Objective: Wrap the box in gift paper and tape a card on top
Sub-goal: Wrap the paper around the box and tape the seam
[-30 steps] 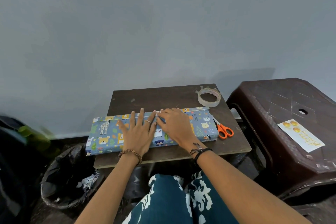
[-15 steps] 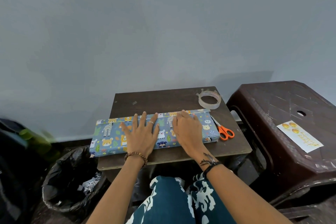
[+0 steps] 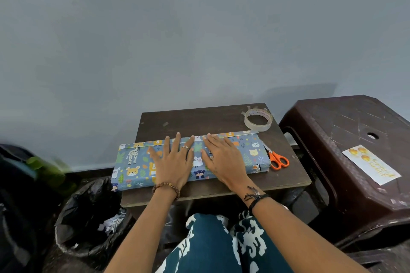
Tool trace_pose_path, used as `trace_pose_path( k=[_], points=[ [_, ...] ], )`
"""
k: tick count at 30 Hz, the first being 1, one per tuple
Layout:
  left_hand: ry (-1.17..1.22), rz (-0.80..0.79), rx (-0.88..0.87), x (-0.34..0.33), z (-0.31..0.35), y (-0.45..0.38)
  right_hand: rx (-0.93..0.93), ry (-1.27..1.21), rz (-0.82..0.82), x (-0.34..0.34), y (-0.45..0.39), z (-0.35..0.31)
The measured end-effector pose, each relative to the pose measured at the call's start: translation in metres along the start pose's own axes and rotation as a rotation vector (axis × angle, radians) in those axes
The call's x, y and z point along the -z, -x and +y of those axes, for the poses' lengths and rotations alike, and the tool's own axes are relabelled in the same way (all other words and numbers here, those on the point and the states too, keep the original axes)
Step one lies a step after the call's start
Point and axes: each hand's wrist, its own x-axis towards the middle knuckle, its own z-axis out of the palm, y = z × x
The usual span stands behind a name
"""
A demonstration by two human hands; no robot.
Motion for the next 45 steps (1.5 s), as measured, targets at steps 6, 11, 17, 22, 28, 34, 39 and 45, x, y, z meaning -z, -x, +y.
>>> trace_pose_path(
  k=[6,11,17,22,28,34,39,45],
  points=[
    [-0.051,-0.078,0.000,0.002,0.001,0.003,0.032,0.062,-0.029,-0.001,-0.003,-0.027],
    [-0.019,-0.036,0.001,0.007,0.001,0.002,-0.042,0.016,-0.157,0.002,0.001,-0.016],
    [0.195,-0.077,-0.003,0.021,-0.015,-0.035,0.176,-0.066,-0.005,0.008,0.006,0.000],
    [0.196,0.001,-0.070,0.026,-0.018,-0.056,0.267,0.016,-0.175,0.017,-0.012,0.005],
    [0.275,0.106,0.002,0.029,-0.015,-0.066,0.270,0.120,-0.431,0.027,-0.033,0.001],
    [0.289,0.090,0.094,0.031,-0.013,-0.082,0.323,0.158,-0.437,0.030,-0.035,0.002],
    [0.244,0.096,0.029,0.023,-0.009,-0.075,0.246,0.109,-0.592,0.030,-0.047,0.004],
    [0.111,0.131,-0.076,0.019,-0.012,-0.056,0.278,0.088,-0.512,0.023,-0.040,0.010]
  ],
)
